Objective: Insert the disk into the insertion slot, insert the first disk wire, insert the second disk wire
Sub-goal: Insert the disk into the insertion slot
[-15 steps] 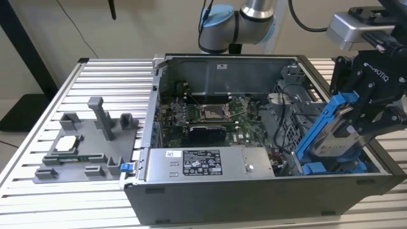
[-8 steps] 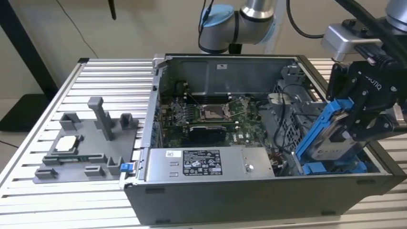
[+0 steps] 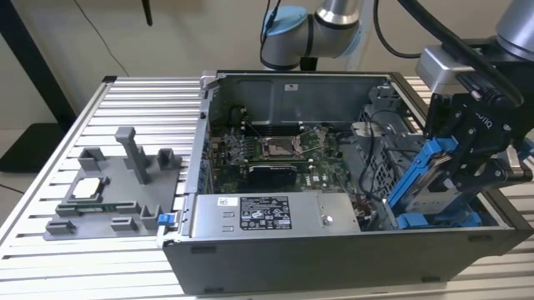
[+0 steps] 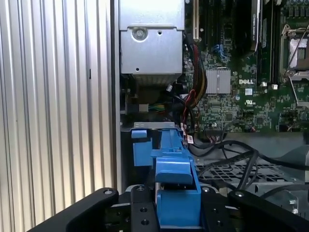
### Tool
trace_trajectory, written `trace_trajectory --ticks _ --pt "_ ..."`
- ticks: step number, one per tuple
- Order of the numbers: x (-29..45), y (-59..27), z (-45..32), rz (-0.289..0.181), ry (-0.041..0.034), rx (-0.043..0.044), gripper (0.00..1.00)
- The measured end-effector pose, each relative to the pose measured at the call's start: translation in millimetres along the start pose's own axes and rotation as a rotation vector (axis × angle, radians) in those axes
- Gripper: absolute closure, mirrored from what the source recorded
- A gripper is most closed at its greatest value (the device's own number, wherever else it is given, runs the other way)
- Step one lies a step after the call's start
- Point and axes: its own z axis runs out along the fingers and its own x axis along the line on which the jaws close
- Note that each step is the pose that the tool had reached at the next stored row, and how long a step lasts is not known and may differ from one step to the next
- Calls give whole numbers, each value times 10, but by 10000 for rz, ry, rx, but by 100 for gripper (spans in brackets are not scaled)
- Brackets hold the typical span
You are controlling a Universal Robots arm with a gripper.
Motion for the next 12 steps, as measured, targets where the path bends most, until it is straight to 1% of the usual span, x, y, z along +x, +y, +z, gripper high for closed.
trace_trajectory --ticks 5,6,12 --pt "0 0 4 -1 -13 0 100" --pt "0 0 4 0 -12 -1 0" --pt "1 0 -4 0 -28 -2 0"
